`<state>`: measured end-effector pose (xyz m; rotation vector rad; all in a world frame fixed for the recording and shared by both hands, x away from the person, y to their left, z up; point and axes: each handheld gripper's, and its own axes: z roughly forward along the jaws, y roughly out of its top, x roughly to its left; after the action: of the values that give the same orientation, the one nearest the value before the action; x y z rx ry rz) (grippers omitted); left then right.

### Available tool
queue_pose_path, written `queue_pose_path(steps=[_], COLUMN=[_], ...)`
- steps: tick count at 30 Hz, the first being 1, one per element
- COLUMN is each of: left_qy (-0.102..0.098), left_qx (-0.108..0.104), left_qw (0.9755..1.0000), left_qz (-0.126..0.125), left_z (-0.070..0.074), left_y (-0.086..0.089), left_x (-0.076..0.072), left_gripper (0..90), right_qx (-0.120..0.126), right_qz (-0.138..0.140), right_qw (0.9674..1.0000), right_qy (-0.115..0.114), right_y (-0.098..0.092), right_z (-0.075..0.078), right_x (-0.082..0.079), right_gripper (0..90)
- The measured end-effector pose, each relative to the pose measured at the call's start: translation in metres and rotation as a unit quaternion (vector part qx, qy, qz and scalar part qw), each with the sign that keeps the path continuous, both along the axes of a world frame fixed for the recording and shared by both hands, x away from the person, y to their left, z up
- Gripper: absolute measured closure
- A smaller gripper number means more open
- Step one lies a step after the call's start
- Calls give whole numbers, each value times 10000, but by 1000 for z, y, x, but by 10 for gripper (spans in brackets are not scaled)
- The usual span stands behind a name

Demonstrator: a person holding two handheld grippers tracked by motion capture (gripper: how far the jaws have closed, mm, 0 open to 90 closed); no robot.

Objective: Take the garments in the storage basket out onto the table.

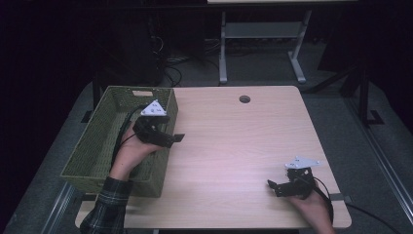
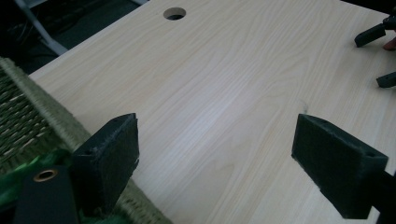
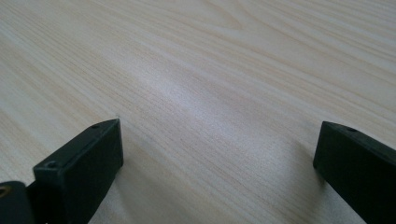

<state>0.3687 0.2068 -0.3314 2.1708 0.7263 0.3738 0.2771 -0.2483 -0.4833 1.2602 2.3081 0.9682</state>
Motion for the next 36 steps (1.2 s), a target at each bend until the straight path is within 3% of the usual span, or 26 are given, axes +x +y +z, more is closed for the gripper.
queue_pose_path(steps=[20,22,36], left_qy=[33,43,203], left_qx=[177,205,299], left_qw=[9981,9978,9940], left_qz=[582,632,1030], left_z=[-2,-3,-19], left_y=[50,55,82], left_x=[9,10,20], left_gripper=[153,200,222], right_qx=[1,2,0], right_qz=[-2,-2,-2], right_qw=[10000,10000,10000], right_qy=[1,1,0], right_y=[0,0,0], right_z=[0,0,0], right_x=[0,0,0], right_gripper=[12,12,12])
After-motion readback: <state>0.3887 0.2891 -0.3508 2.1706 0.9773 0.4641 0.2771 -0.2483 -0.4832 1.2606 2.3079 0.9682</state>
